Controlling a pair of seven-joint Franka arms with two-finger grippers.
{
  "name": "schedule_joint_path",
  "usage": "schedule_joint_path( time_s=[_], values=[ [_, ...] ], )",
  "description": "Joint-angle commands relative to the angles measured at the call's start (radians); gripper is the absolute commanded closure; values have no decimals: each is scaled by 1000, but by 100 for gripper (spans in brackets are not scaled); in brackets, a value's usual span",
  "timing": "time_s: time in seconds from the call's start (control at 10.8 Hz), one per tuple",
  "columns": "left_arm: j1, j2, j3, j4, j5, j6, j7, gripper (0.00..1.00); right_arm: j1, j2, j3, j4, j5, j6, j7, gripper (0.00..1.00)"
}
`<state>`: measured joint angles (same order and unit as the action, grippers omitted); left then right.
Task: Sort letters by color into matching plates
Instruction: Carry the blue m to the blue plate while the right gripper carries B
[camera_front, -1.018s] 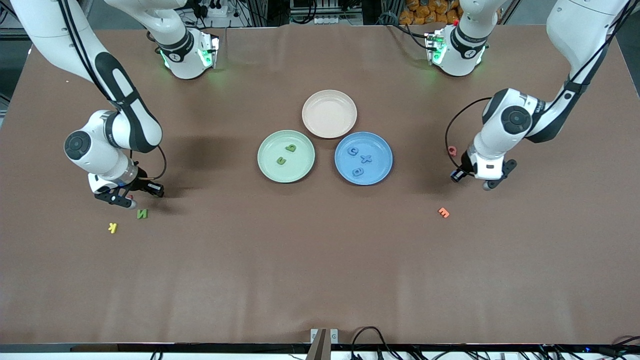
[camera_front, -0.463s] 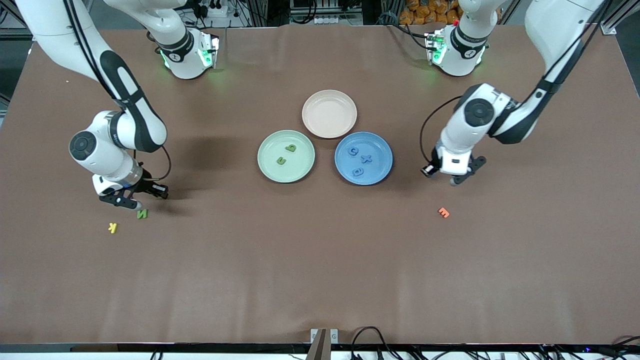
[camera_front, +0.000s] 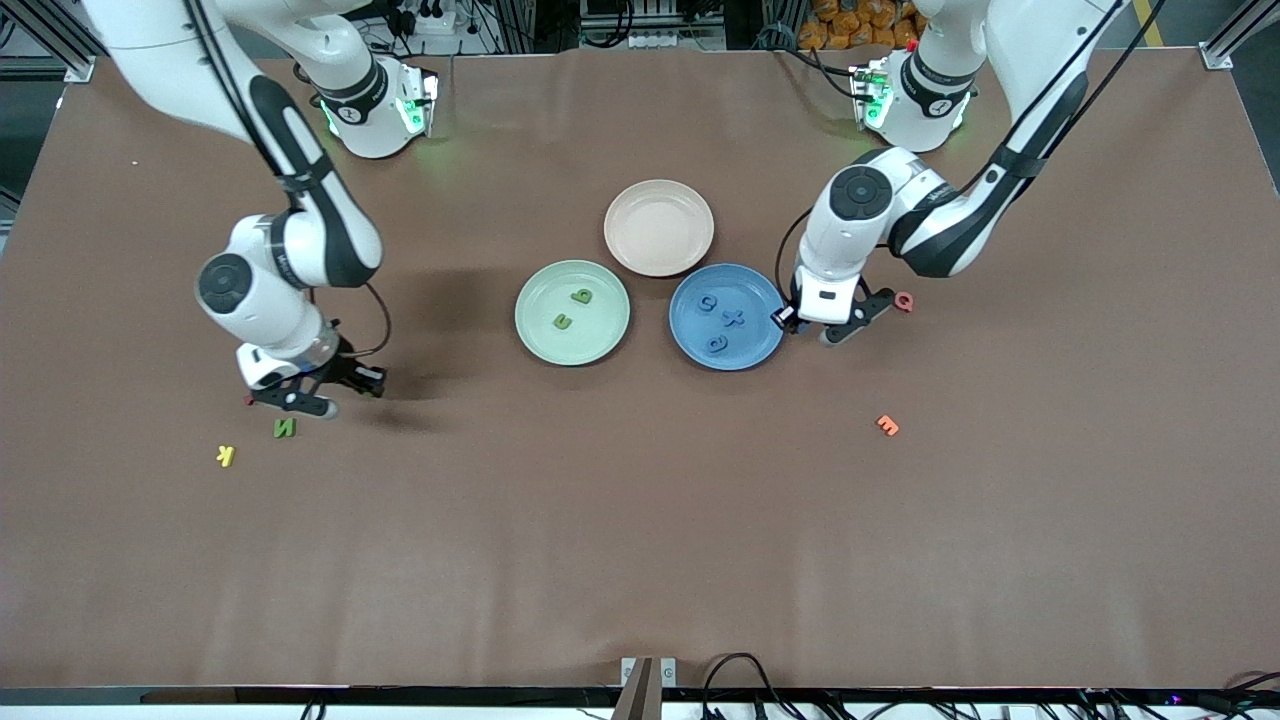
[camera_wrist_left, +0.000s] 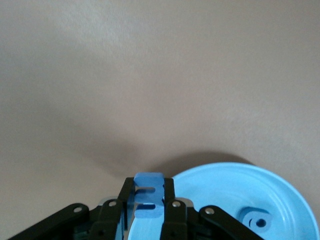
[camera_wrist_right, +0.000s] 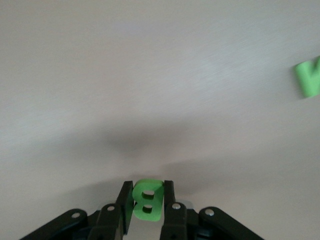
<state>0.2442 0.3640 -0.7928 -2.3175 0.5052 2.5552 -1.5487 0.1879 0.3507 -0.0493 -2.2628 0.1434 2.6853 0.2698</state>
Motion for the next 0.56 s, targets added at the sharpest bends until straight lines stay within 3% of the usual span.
schedule_joint_path(
  time_s=[0.0,0.46],
  values=[
    [-31,30,4,17,22,-44,-27,100,163,-24,-4,-9,16,-13,211,91],
    [-82,36,4,21,15,-44,-67,100,353,-24,42,-6,16,-13,452,91]
  ],
)
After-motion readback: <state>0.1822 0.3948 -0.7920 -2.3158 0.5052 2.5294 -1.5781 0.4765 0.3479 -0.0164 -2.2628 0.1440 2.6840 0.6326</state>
